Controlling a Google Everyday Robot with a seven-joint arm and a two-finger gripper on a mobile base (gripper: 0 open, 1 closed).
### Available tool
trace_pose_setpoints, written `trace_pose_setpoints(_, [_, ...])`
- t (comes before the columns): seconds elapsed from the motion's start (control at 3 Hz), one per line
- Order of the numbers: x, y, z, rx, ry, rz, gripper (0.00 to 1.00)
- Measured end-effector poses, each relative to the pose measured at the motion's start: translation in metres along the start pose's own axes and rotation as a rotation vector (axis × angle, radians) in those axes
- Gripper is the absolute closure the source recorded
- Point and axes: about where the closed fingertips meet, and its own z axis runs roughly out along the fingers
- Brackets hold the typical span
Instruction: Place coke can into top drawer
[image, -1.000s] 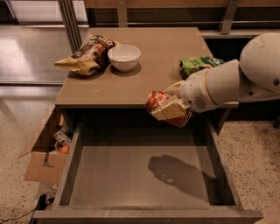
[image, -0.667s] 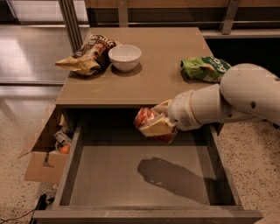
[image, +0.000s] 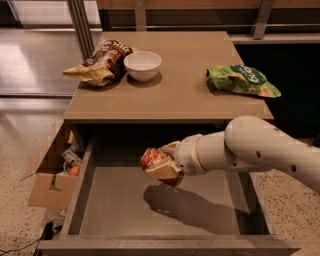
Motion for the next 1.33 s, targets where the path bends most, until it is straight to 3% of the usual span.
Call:
trace_pose_setpoints(0.67, [0.047, -0.009, 0.062, 0.048, 0.045, -0.018, 1.00])
trace_pose_setpoints(1.33, [0.064, -0.029, 0.087, 0.055, 0.111, -0.069, 1.00])
